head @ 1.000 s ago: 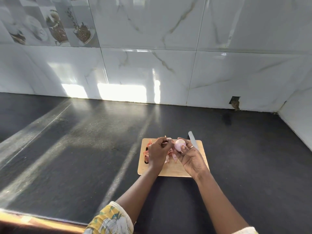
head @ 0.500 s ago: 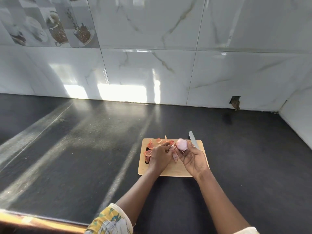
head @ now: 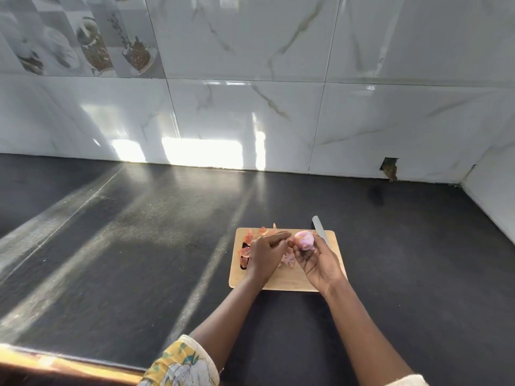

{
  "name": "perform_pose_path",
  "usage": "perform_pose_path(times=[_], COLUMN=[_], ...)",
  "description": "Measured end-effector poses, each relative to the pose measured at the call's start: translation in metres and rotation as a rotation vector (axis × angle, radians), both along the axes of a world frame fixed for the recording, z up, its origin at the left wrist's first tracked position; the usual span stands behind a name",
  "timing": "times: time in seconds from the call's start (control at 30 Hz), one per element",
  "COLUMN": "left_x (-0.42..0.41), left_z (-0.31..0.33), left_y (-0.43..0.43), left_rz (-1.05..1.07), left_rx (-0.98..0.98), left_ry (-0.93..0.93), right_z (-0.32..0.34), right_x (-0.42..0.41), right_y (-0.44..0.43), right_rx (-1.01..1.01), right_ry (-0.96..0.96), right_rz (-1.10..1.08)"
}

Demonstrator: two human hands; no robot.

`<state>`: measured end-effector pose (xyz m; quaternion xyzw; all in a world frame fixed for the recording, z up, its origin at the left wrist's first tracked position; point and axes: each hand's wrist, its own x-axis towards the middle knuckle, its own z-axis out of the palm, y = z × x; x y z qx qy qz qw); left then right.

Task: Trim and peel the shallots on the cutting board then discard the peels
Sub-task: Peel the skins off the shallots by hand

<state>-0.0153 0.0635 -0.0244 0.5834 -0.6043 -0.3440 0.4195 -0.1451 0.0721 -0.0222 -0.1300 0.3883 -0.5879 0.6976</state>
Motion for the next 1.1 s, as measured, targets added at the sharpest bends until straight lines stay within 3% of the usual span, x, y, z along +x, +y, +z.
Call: perform_pose_path(times=[0.3, 0.5, 0.93, 1.1], left_x=[0.001, -0.002, 0.0, -0.004], left_z=[-0.006, -0.006, -0.008, -0.012], left_y=[-0.002, 0.0, -0.003, -0.005], left_rz=[-0.186, -0.183, -0.195, -0.07], left_rx=[0.02, -0.01, -0.087, -0.413], left_ry=[0.137, 0.106, 0.051, -0.221], right_z=[0.005, 0.008, 0.013, 0.012], right_x=[0.001, 0.001, -0.001, 0.0], right_y=[0.0, 0.0, 0.0, -0.001], right_rx=[0.0, 0.065, 0.048, 0.067], right_ry=[0.085, 0.274, 0.372, 0.365], right_rz=[0.044, 0.092, 0.122, 0.117])
